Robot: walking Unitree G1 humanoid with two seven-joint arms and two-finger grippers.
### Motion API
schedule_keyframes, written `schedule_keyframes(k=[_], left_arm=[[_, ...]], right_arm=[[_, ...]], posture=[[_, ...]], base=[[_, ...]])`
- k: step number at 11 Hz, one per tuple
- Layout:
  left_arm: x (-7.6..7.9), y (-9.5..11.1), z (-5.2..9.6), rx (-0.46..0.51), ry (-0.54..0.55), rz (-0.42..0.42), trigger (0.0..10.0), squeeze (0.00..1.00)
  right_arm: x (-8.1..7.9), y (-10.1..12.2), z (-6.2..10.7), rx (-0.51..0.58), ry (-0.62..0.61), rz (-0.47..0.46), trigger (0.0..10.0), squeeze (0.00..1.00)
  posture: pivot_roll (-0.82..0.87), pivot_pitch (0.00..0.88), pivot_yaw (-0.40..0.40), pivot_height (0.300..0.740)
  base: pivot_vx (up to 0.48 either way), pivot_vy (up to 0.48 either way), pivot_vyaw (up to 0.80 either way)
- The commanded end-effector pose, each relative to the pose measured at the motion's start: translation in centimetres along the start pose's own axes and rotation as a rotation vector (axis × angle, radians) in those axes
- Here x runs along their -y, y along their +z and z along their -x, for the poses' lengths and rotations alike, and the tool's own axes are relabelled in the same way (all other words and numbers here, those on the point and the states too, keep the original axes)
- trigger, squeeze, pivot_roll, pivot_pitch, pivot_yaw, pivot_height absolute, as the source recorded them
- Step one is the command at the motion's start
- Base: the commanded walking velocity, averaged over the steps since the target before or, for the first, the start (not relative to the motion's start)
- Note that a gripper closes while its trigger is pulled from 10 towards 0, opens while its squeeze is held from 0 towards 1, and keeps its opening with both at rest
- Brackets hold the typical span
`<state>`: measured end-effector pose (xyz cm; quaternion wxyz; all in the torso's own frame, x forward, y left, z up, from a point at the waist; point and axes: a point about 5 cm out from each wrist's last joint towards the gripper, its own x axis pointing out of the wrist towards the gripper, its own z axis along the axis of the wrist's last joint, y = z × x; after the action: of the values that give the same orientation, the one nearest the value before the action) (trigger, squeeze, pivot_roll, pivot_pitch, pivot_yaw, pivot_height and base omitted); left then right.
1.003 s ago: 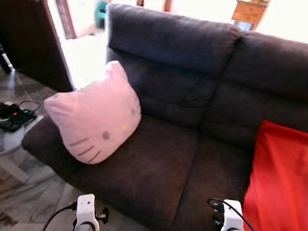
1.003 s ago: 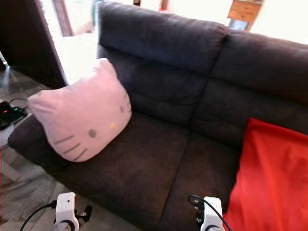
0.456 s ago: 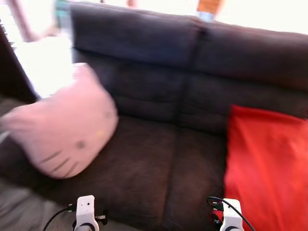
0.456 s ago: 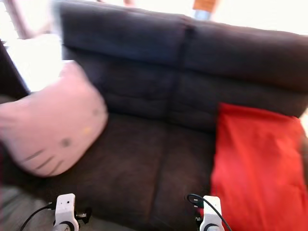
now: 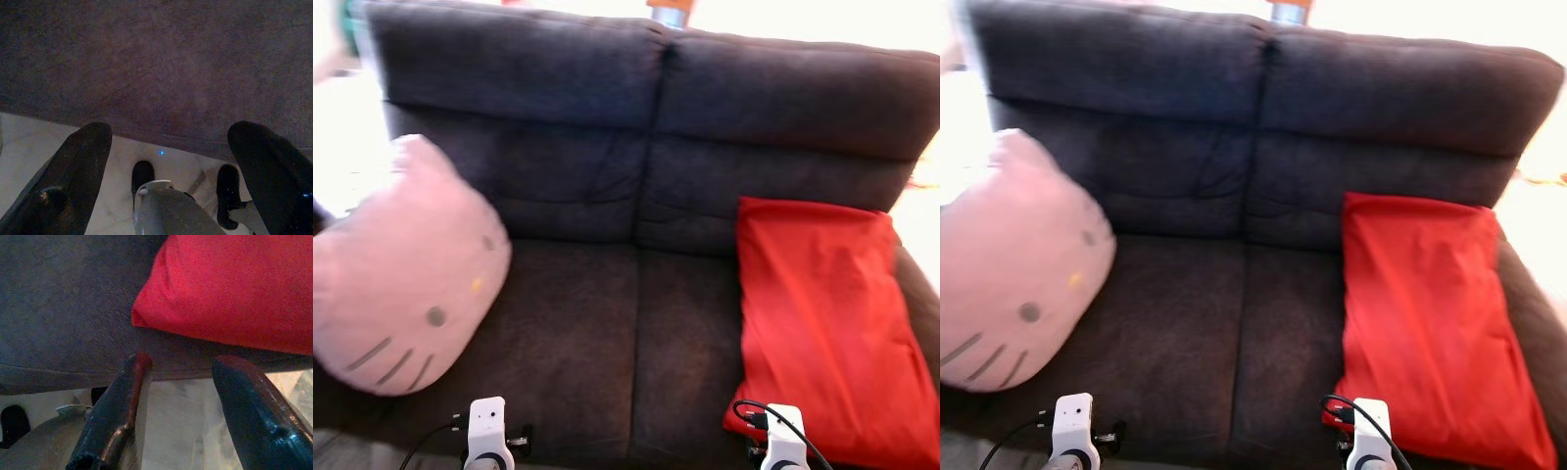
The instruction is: Move the pillow to the sofa from floor
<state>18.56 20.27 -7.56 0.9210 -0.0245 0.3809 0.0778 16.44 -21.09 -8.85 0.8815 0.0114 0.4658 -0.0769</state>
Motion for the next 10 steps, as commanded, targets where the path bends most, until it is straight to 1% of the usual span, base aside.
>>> schedule_keyframes(k=[1, 3, 8, 9, 10], left_arm=[[0.27, -0.26, 0.06, -0.009, -0.012, -0.013, 10.0, 0.0], [0.41, -0.21, 0.05, -0.004, -0.018, -0.024, 10.0, 0.0], [0.66, 0.09, -0.03, 0.01, -0.029, -0.029, 10.0, 0.0], [0.74, 0.16, -0.05, 0.014, -0.033, -0.029, 10.0, 0.0], [0.75, 0.17, -0.05, 0.014, -0.034, -0.029, 10.0, 0.0]], right_arm=[[0.32, -0.05, 0.03, 0.0, -0.008, -0.007, 10.0, 0.0], [0.36, 0.01, 0.04, 0.005, -0.01, -0.001, 10.0, 0.0], [0.36, -0.03, 0.03, 0.001, -0.016, -0.012, 10.0, 0.0], [0.32, -0.01, 0.03, 0.003, -0.011, -0.014, 10.0, 0.0], [0.32, 0.03, 0.03, 0.006, -0.01, -0.012, 10.0, 0.0]], posture=[[0.08, 0.032, -0.108, 0.736], [0.08, 0.032, -0.11, 0.736], [0.08, 0.03, -0.111, 0.736], [0.08, 0.03, -0.111, 0.736], [0.08, 0.03, -0.111, 0.736]], base=[[0.0, 0.0, -0.68], [0.0, -0.322, 0.0], [0.0, -0.452, 0.0], [0.0, -0.458, -0.68], [0.0, -0.461, 0.0]])
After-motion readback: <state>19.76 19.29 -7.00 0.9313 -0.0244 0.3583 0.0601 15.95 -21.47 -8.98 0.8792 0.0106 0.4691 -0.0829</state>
